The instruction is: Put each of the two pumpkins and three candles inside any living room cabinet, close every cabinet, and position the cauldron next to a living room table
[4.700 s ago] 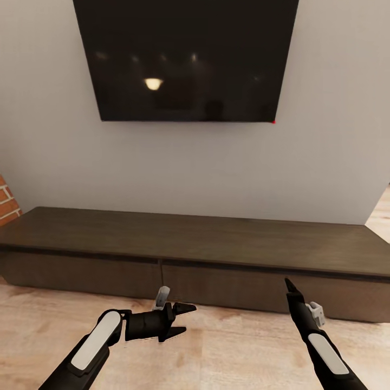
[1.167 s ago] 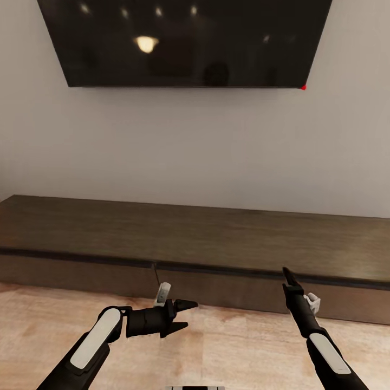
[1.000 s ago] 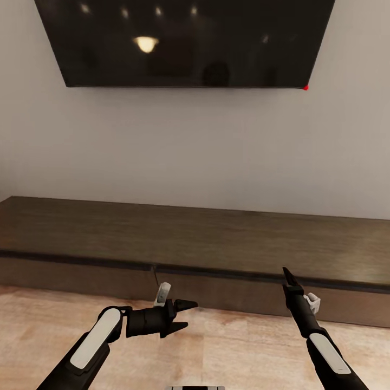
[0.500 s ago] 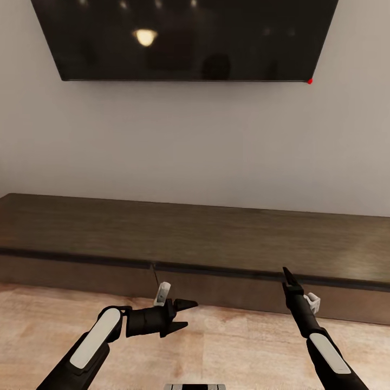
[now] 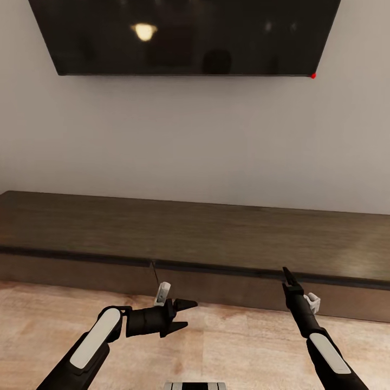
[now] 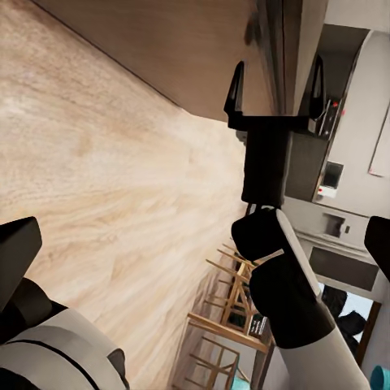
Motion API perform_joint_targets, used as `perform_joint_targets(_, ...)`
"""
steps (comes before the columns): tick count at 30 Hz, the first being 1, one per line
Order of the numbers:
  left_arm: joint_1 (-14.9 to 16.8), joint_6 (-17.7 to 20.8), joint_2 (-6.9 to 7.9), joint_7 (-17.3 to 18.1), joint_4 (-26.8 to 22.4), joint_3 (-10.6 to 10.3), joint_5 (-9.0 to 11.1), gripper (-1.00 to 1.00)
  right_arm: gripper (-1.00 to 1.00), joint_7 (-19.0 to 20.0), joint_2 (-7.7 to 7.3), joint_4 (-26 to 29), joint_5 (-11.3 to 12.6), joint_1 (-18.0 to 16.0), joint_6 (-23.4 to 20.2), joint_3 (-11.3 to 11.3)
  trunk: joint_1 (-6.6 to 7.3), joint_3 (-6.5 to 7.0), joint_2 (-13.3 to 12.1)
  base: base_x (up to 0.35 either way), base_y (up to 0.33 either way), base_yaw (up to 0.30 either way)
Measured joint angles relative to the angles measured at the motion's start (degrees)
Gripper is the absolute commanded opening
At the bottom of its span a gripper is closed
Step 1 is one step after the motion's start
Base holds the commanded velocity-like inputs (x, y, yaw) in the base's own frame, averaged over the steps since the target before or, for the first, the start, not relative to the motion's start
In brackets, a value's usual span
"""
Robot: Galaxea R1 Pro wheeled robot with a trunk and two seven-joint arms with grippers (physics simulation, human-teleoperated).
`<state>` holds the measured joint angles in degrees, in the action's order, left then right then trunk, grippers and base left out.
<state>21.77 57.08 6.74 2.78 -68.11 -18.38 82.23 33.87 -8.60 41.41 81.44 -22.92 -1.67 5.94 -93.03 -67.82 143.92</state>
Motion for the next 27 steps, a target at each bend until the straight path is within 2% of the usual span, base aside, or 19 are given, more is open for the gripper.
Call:
perform_joint_targets(10,-0.01,0.0,0.0,0.0,0.0,0.01,0.0,1.0,1.0,-0.08,0.0,-0.06,0.0,0.0,0.0,0.0,0.0,0.0,0.0,0.0,0.0,0.0)
perform_joint_targets(14,0.0,0.0,-0.01,0.0,0.0,0.0,-0.03,1.0,1.0,-0.09,0.0,-0.06,0.0,0.0,0.0,0.0,-0.11,-0.88,0.05,0.0,0.0,0.0)
perform_joint_targets(27,-0.01,0.0,-0.01,0.0,0.0,-0.03,0.0,1.0,1.0,-0.09,0.0,-0.06,0.0,0.0,0.0,0.0,-0.1,-0.89,0.05,0.0,0.0,0.0)
